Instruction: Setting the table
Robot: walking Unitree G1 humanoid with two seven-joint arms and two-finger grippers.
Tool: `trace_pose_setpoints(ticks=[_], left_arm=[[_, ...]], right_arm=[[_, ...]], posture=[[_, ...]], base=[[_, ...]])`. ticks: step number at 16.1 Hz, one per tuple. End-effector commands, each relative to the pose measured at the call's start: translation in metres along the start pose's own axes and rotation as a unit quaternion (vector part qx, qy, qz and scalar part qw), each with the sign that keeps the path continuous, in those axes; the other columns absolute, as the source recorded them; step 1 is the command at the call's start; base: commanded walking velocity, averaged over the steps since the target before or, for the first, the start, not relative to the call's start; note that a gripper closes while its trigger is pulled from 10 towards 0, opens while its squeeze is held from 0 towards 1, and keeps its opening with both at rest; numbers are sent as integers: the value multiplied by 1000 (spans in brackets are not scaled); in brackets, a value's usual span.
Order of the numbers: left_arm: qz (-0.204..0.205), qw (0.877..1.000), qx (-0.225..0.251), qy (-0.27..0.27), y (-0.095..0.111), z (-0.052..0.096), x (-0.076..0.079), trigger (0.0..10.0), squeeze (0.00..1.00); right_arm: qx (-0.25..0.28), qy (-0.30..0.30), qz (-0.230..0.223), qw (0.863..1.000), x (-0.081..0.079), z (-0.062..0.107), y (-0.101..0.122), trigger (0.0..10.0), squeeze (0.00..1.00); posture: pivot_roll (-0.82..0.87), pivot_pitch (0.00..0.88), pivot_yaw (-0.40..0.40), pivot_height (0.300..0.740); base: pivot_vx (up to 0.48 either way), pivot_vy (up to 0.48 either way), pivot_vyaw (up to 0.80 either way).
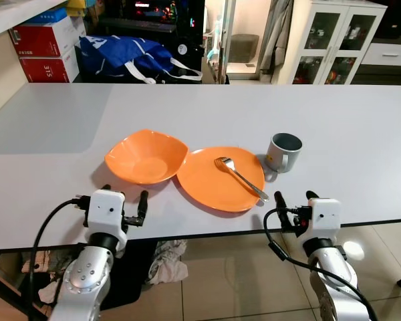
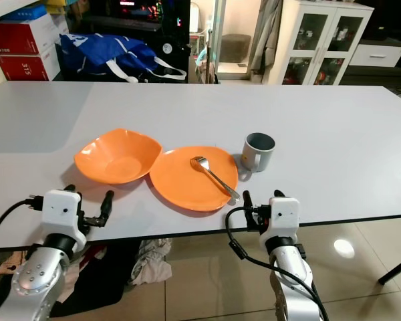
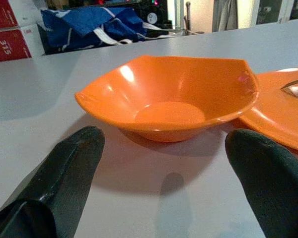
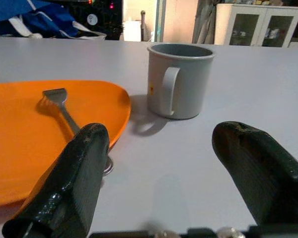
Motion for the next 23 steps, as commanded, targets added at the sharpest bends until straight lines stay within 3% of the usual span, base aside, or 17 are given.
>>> trace_pose_setpoints(ticks=[1, 4, 10, 17, 19, 23], left_arm=[[4, 1000, 0, -3, -1, -1, 2, 10000, 0], [1, 1000, 1, 16, 1, -6, -3, 10000, 0], [37, 999, -1, 40, 4, 0, -2, 10000, 0], [41, 999, 7, 34, 10, 1, -1, 10000, 0], [72, 997, 9, 32, 12, 0, -2, 10000, 0], [40, 999, 4, 29, 11, -1, -3, 10000, 0]], right_arm=[[-17, 8, 2, 1000, -1, 1, -8, 10000, 0], [-29, 36, -2, 999, -11, -12, -11, 10000, 0], [-56, 85, -14, 995, -31, -29, -21, 10000, 0], [-66, 90, -16, 994, -38, -33, -27, 10000, 0], [-62, 91, -16, 994, -39, -32, -25, 10000, 0], [-57, 100, -12, 993, -46, -34, -22, 10000, 0]], posture=[[-17, 0, -11, 736], [5, 0, -31, 736], [47, 0, -55, 736], [45, 0, -46, 736], [46, 0, -44, 736], [52, 0, -43, 736]], base=[[0, 0, 0], [0, 0, 0], [0, 461, 0], [0, 480, 0], [0, 480, 0], [0, 480, 0]])
Point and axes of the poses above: a point about 5 cm out from each wrist's last joint towards the gripper, its own z axis pointing back from the gripper into the wrist, its own y axis along the axis of the wrist's last joint, x = y × z, the point moved 4 cm from there along -z, pointing out of the wrist towards the gripper, and after that the axes turned 11 degrees about -z, right-handed, at the moved point
